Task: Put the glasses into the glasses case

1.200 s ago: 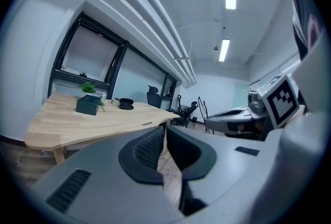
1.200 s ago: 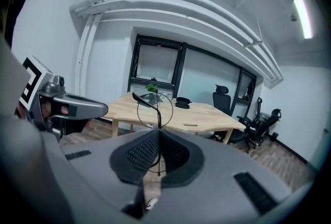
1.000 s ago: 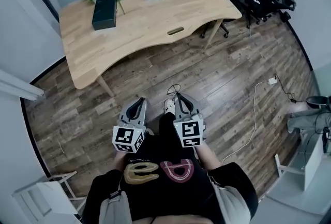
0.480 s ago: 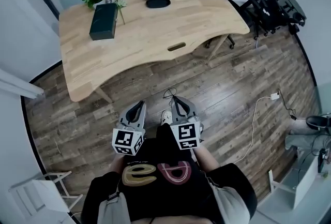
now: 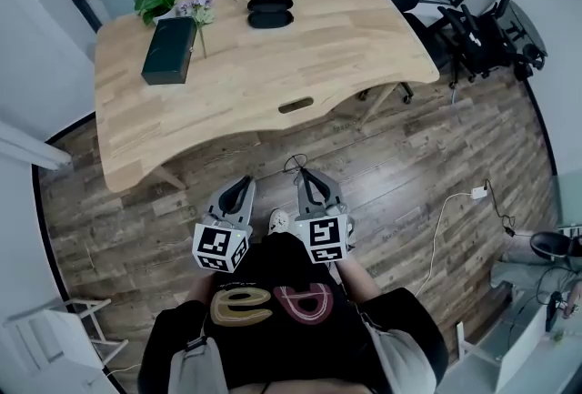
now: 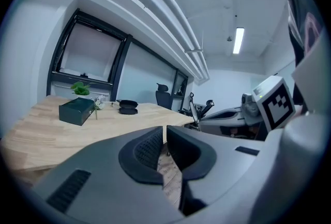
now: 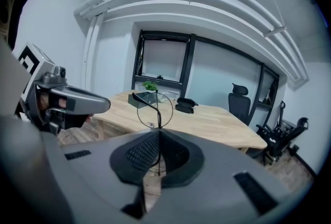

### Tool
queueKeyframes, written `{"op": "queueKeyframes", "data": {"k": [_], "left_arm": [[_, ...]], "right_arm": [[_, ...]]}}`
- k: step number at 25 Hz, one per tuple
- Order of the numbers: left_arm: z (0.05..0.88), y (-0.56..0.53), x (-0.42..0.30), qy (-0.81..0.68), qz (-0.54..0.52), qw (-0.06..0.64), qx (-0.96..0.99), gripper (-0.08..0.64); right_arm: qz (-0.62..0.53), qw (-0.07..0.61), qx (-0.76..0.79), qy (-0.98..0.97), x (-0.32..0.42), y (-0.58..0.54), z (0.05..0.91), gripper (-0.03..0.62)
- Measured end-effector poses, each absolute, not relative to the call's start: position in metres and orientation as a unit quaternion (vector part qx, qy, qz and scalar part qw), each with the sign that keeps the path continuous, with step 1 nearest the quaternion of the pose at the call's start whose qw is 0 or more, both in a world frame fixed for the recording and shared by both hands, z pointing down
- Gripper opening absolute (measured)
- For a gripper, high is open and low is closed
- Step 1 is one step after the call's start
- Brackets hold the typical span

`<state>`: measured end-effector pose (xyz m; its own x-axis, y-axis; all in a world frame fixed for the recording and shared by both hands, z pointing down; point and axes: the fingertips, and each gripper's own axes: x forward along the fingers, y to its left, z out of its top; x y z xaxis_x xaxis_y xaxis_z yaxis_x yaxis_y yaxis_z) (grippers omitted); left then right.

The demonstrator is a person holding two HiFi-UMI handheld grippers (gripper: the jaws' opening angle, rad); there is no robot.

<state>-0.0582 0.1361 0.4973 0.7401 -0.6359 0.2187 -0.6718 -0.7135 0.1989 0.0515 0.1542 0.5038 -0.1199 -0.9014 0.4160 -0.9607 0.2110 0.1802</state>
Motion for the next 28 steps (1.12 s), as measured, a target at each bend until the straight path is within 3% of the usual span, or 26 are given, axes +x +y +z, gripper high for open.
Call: {"op": "queueKeyframes", "data": {"k": [28], "left_arm": [[0.532,0.053,-0.012,-0.402,0.100,0.158,0.896,0.034]], "right_arm": [[0.077,0.235,0.623,-0.742,0.126,0.097,0.521,0.011]]}}
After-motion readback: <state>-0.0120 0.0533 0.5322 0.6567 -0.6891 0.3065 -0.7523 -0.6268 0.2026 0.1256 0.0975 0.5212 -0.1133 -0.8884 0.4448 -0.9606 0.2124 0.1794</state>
